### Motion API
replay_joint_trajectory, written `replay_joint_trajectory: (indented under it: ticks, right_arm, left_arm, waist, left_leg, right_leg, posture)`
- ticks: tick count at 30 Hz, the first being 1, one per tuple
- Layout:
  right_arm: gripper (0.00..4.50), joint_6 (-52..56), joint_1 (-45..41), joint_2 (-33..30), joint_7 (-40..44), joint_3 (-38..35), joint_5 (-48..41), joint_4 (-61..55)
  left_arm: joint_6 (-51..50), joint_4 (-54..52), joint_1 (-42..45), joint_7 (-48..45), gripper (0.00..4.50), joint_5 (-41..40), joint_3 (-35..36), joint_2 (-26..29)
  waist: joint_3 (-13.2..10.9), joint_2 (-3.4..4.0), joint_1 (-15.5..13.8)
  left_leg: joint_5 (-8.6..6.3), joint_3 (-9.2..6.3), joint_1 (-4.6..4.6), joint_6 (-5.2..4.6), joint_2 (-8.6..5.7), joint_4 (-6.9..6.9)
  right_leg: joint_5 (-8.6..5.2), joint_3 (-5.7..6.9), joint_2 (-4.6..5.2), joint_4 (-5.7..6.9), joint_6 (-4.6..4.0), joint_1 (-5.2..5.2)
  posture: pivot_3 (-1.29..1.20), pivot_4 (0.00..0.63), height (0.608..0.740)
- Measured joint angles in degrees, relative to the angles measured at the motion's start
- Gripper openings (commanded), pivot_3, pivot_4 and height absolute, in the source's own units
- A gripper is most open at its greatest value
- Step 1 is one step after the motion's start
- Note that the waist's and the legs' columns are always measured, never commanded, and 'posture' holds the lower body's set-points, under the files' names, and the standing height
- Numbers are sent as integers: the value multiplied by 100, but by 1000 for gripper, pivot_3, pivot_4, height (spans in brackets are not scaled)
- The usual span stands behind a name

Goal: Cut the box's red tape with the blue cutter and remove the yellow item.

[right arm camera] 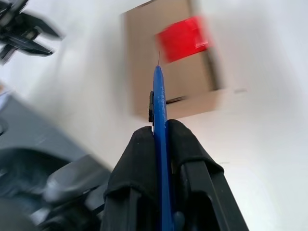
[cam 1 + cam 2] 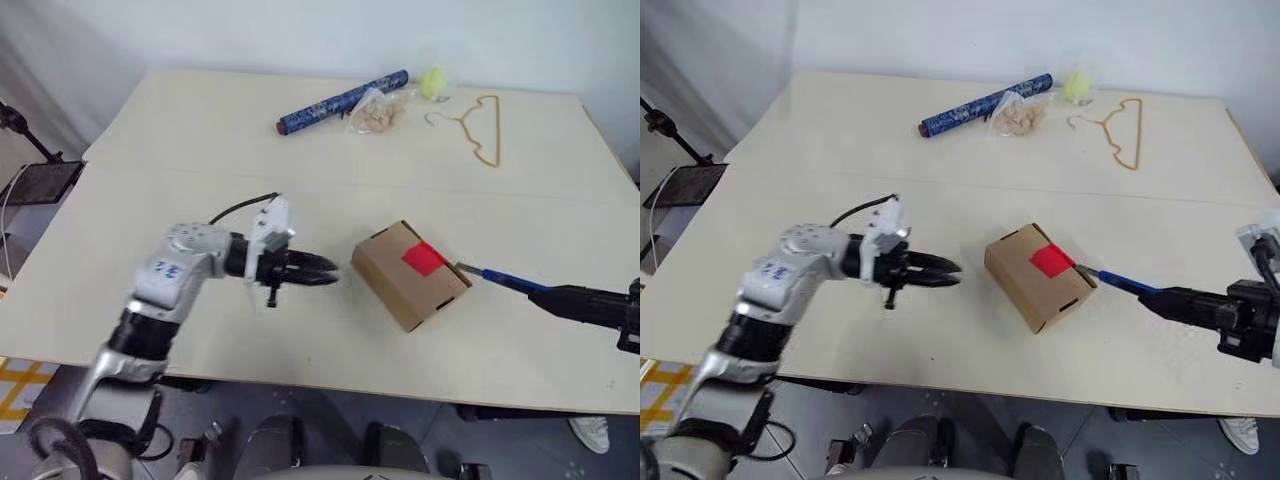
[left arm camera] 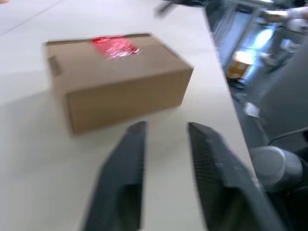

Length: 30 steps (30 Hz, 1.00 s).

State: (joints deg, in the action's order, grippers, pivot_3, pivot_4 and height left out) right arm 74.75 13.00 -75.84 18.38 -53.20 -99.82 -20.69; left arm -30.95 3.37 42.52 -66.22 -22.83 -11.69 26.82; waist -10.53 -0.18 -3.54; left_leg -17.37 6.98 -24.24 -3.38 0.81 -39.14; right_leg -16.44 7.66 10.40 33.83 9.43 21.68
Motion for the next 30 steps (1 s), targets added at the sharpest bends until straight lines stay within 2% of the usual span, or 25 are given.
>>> replay_joint_trajectory:
  ticks: [1, 3, 8, 12, 16, 21, 24, 30]
  right_arm:
    - [103, -102, -234, -120, -9, 225, 53, 13]
    - [103, -297, -637, -309, -54, 634, 95, 65]
    - [103, -832, -2084, -737, -189, 2249, 367, 283]
    - [103, -918, -3809, -615, -402, 3878, 1046, 386]
    - [103, -563, -5065, -119, -216, 4980, 1896, 640]
    - [103, -86, -5916, 411, 175, 5605, 2661, 833]
    - [103, 103, -6055, 679, 394, 5754, 3014, 862]
    - [103, 319, -6214, 984, 710, 5784, 3581, 878]
  left_arm:
    - [40, 95, 145, 63, 0, 52, -67, -172]
    - [60, 225, 364, 148, 0, 93, -126, -383]
    - [286, 732, 621, 684, 0, 436, -153, -904]
    - [359, 1325, 871, 1472, 0, 786, -80, -1293]
    - [310, 1463, 865, 1810, 0, 972, -70, -1460]
    - [57, 1333, 807, 1877, 0, 1134, -317, -1531]
    - [-168, 1036, 752, 1854, 0, 1147, -416, -1523]
    - [-439, 745, 677, 1856, 0, 1179, -511, -1457]
  waist:
    - [0, 0, 32]
    - [0, 0, 97]
    - [-1, 4, 220]
    - [-2, 1, 232]
    - [-2, 2, 225]
    - [-1, 4, 194]
    - [-1, 4, 197]
    - [0, 5, 201]
  left_leg:
    - [1, -2, 1, 2, 2, 1]
    - [3, 0, 1, 5, 4, 4]
    - [6, 0, 3, 5, 4, 3]
    - [8, -1, 1, 3, 3, -3]
    - [7, 0, -9, 5, 2, 0]
    - [8, -3, -48, 6, -3, -5]
    - [11, -3, -85, 4, -6, -15]
    - [21, -2, -83, 8, -10, -16]
  right_leg:
    - [0, 4, -3, 1, 0, -2]
    - [0, 5, -4, -1, 0, 0]
    - [0, 8, -1, 0, 1, 0]
    - [1, 7, 3, 2, 3, 1]
    - [1, 10, 3, 6, 3, 15]
    - [6, 15, 3, 25, 12, 52]
    - [9, 17, 3, 35, 17, 84]
    - [9, 16, 1, 42, 17, 85]
  posture:
    - [0, 150, 740]
    - [0, 150, 740]
    - [0, 150, 740]
    - [0, 150, 740]
    - [0, 150, 740]
    - [0, 150, 740]
    - [0, 150, 740]
    - [0, 150, 740]
